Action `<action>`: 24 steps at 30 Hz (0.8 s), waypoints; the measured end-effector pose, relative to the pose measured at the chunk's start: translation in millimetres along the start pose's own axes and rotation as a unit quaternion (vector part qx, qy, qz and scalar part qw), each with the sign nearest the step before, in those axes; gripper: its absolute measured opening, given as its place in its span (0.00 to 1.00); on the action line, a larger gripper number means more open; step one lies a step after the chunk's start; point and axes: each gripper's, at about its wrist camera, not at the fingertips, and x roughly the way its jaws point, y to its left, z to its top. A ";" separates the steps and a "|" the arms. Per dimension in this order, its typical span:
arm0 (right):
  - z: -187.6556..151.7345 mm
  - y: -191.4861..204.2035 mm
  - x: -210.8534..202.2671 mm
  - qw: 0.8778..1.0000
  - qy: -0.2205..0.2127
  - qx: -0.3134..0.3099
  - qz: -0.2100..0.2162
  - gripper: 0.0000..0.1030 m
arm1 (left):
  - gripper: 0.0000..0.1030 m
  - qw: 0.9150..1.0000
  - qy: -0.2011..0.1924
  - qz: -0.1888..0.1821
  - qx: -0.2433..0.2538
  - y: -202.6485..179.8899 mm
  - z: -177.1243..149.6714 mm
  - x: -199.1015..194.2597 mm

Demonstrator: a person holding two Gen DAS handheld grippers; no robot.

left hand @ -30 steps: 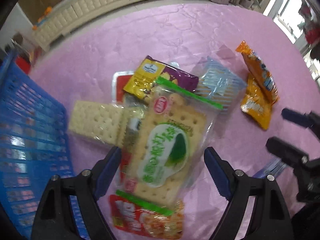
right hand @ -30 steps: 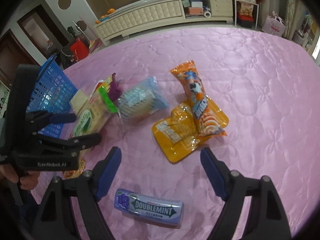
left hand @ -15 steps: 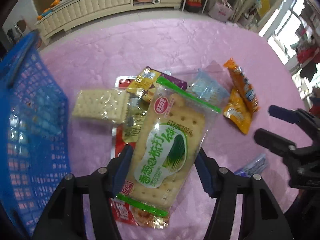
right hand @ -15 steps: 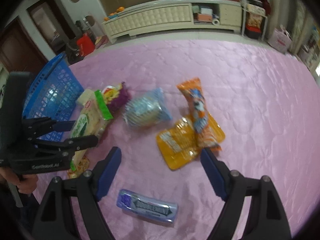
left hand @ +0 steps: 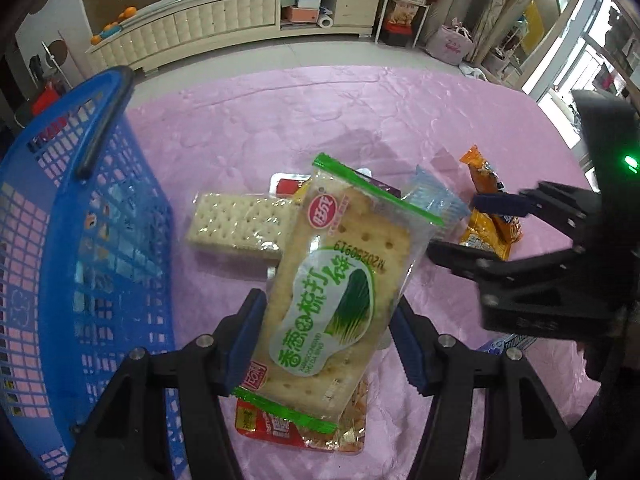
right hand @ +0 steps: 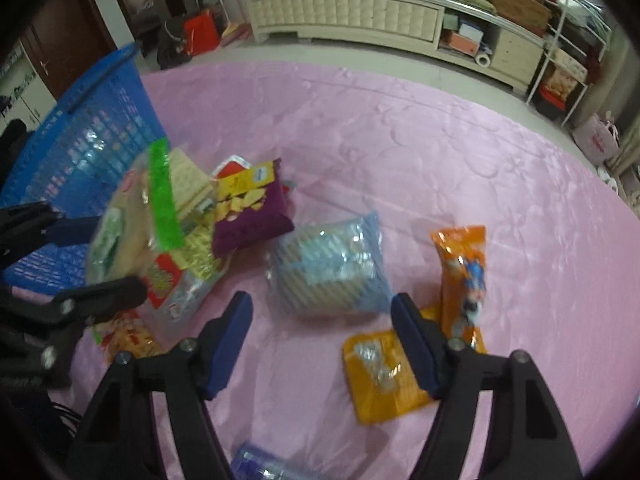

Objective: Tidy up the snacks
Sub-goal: 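Lift the cracker pack with the left tool while the right grasps a light-blue bag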

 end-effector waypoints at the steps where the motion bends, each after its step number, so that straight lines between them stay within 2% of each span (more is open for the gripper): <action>1: 2.3 -0.8 4.0 1.000 0.004 -0.001 0.000 0.73 | 0.58 1.000 0.001 -0.001 -0.001 1.9 0.4 -0.3; 6: 12.6 -3.6 20.2 1.000 0.014 -0.014 -0.007 0.73 | 0.58 1.000 -0.003 0.015 0.015 -6.6 1.2 1.7; 10: 17.5 -0.1 23.9 0.999 0.019 -0.040 -0.014 0.72 | 0.58 1.000 0.006 0.002 0.008 -2.9 -0.1 6.6; 15: 13.3 -0.1 21.7 0.998 0.014 -0.063 -0.024 0.57 | 0.58 1.000 0.006 0.002 0.005 -0.2 -0.4 7.7; 20: 1.3 1.2 5.4 0.999 0.000 -0.051 -0.015 0.53 | 0.58 1.000 -0.004 -0.001 0.007 -1.4 -4.3 -2.3; 24: -13.9 14.4 -31.1 0.999 -0.030 -0.038 -0.022 0.53 | 0.58 1.000 -0.021 -0.009 0.016 -9.1 -10.4 -23.3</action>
